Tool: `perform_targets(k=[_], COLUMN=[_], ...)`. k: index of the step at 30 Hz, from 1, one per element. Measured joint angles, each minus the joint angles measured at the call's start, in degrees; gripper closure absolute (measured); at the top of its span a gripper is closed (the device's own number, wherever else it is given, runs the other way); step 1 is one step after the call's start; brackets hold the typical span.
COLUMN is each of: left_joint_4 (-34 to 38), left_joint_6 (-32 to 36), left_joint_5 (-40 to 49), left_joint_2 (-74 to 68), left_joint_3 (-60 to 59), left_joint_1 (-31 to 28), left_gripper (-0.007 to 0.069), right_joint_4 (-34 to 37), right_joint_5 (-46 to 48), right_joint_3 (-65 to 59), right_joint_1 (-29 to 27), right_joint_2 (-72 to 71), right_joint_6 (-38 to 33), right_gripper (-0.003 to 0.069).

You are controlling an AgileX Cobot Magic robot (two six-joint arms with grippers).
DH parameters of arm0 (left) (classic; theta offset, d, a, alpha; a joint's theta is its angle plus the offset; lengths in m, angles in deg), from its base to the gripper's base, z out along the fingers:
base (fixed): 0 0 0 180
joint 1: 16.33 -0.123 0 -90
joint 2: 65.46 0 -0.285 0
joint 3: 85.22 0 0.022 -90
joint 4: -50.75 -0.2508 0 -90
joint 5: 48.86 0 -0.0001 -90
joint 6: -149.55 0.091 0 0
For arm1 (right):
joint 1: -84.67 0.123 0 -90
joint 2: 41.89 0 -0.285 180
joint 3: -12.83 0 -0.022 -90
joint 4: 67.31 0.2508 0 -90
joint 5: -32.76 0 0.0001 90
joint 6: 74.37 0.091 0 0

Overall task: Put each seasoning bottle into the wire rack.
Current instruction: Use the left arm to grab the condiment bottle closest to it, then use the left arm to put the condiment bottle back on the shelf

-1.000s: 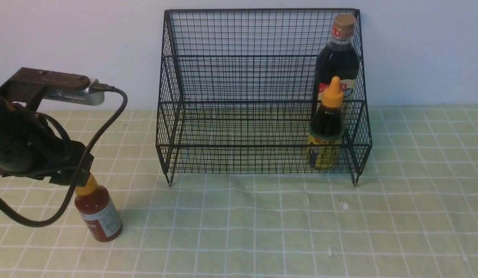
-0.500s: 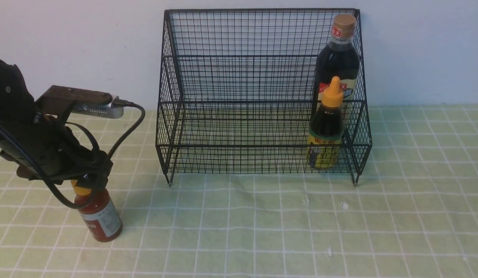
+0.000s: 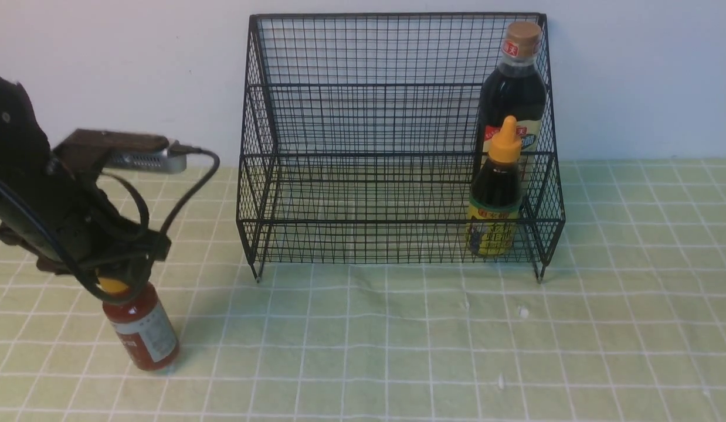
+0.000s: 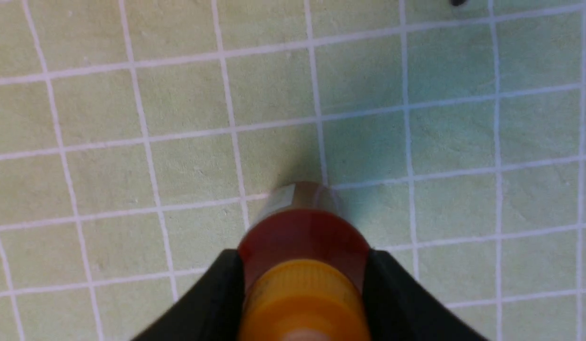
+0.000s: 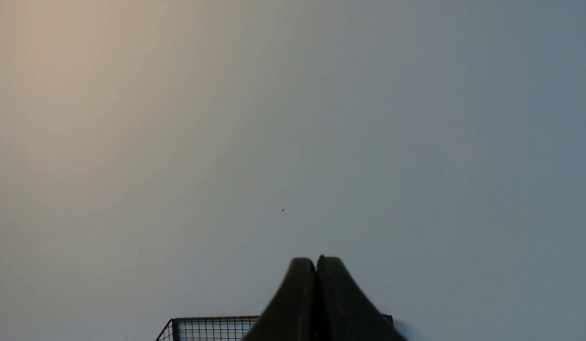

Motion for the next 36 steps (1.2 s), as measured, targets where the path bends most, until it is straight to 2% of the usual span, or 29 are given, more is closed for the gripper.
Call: perform_targets(k=[8, 12, 16, 20, 36], left_joint_4=[1.4, 1.8, 2.21, 2.21, 1.79], left_joint_6=[-0.2, -0.24, -0.24, -0.24, -0.24], left_joint_5=[7.15, 7.94, 3.16, -2.81, -11.81], left_joint_2=[5.01, 5.24, 3.6, 0.0, -13.55], left_joint_3=[14.42, 21.81, 25.1, 25.69, 25.69], left_joint_1=[3.0, 8.82, 13.5, 15.82, 16.18], left_gripper=[0.0335, 0.0335, 0.0335, 0.0335, 0.0335], right_joint_4=[0.0, 0.0, 0.0, 0.0, 0.0], right_joint_5=[0.0, 0.0, 0.0, 0.0, 0.0], right_joint_3=[0.0, 0.0, 0.0, 0.0, 0.0], right_joint_1=[0.0, 0.0, 0.0, 0.0, 0.0], right_joint_2=[0.0, 0.0, 0.0, 0.0, 0.0], right_joint_6=[0.0, 0.0, 0.0, 0.0, 0.0], right_gripper=[0.0673, 0.0673, 0.0673, 0.0673, 0.0673])
